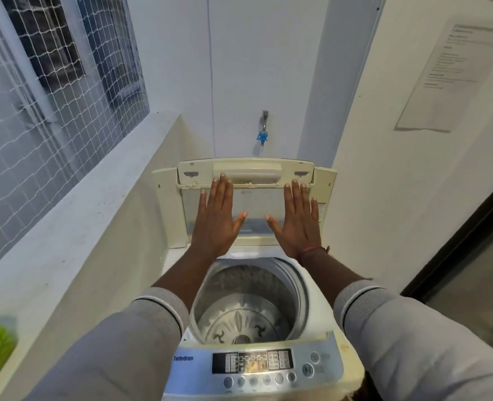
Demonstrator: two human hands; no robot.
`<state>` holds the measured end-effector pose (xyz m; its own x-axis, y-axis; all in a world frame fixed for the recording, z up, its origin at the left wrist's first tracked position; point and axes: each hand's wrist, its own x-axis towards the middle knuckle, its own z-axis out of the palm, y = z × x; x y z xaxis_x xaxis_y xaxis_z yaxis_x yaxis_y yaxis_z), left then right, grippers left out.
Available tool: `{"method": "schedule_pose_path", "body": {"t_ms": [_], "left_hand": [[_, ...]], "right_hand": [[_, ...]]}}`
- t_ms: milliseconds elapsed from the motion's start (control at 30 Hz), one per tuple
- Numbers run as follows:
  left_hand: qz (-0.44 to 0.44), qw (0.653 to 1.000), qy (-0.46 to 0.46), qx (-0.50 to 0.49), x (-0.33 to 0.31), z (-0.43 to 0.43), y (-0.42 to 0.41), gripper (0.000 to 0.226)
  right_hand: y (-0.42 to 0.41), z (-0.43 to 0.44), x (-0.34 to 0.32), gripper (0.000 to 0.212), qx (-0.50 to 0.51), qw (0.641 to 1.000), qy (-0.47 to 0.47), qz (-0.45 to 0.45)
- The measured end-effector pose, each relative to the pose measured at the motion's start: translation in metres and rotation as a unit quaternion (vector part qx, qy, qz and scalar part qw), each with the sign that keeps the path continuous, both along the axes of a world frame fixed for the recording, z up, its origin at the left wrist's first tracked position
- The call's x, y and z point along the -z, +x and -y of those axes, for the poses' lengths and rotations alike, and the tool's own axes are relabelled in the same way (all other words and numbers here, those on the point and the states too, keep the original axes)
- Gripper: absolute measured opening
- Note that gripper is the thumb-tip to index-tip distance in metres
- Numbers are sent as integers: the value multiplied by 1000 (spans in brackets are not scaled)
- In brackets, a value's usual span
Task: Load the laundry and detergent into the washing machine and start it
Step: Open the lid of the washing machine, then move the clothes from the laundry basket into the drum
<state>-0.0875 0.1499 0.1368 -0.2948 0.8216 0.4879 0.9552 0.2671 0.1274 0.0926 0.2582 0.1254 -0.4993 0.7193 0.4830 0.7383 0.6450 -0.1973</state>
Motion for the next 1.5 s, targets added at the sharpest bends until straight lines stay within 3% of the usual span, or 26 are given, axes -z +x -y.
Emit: {"method": "schedule_pose_path", "body": {"t_ms": [367, 767, 1100, 1500], "left_hand": [[-2, 1000, -10, 5, 16, 56, 101, 77], [45, 996, -50, 62, 38, 84, 283, 79], [70, 985, -86, 129, 75, 43, 368, 77], [107, 950, -157, 247, 163, -51, 438, 74]], "right_hand": [[104, 59, 12, 85, -5, 1000, -7, 16], [280, 102, 29, 89, 11, 999, -43, 11], [381, 81, 56, 91, 68, 993, -92, 20], [454, 4, 138, 91, 134, 974, -176, 56]]}}
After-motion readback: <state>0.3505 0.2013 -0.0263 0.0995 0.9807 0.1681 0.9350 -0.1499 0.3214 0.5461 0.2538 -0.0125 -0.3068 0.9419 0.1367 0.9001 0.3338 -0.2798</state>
